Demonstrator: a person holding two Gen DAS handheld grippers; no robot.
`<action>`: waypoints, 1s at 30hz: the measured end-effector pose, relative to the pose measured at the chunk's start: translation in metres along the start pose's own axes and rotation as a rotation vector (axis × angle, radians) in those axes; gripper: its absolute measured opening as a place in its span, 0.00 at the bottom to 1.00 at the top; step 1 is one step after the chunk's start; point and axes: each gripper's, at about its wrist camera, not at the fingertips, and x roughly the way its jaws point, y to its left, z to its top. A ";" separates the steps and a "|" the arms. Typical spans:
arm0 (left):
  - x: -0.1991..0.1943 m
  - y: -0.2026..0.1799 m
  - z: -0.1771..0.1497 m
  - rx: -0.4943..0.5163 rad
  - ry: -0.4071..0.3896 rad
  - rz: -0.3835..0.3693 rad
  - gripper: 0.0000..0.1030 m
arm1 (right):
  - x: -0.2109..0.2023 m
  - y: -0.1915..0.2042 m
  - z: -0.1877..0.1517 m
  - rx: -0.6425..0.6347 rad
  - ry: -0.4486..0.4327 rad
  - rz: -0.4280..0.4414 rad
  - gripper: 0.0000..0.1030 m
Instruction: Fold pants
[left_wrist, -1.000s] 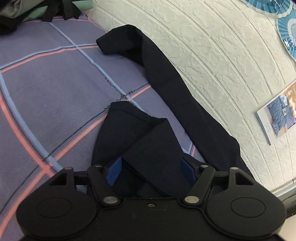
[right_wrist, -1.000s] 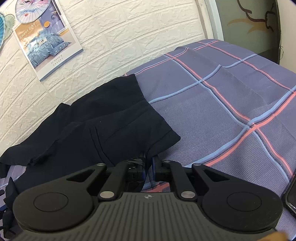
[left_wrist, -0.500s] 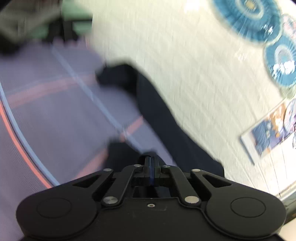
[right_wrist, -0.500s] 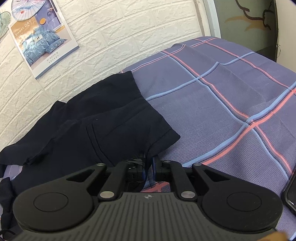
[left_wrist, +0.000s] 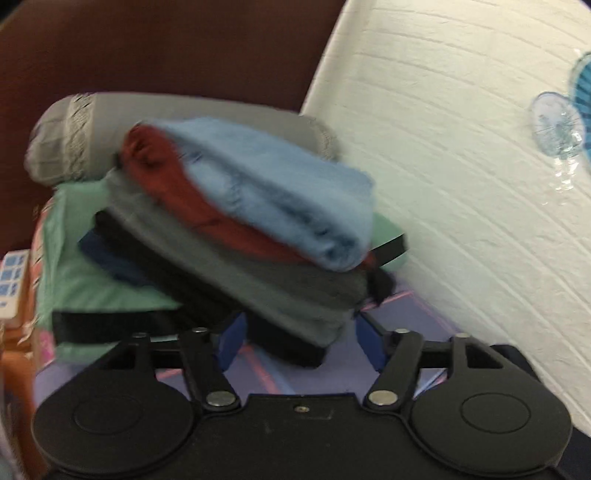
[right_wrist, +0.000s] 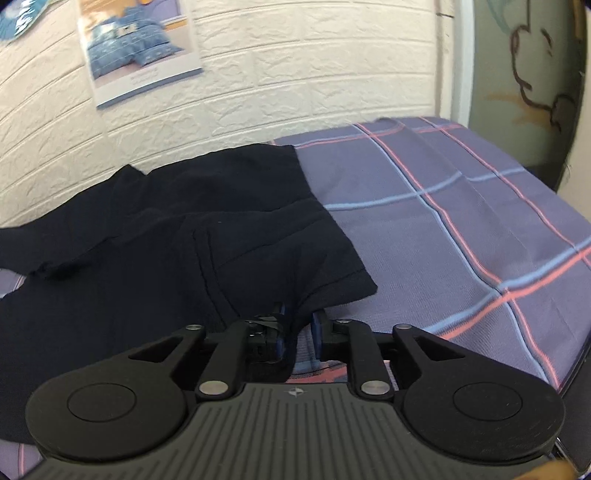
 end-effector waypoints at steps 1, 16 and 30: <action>0.000 0.006 -0.008 -0.002 0.039 0.002 1.00 | -0.001 0.001 0.000 0.001 -0.003 0.003 0.36; -0.018 0.076 -0.111 -0.483 0.279 -0.133 1.00 | 0.000 -0.035 -0.017 0.282 -0.006 0.051 0.74; 0.000 0.046 -0.124 -0.439 0.238 -0.133 0.83 | 0.032 -0.051 -0.013 0.416 -0.095 0.102 0.42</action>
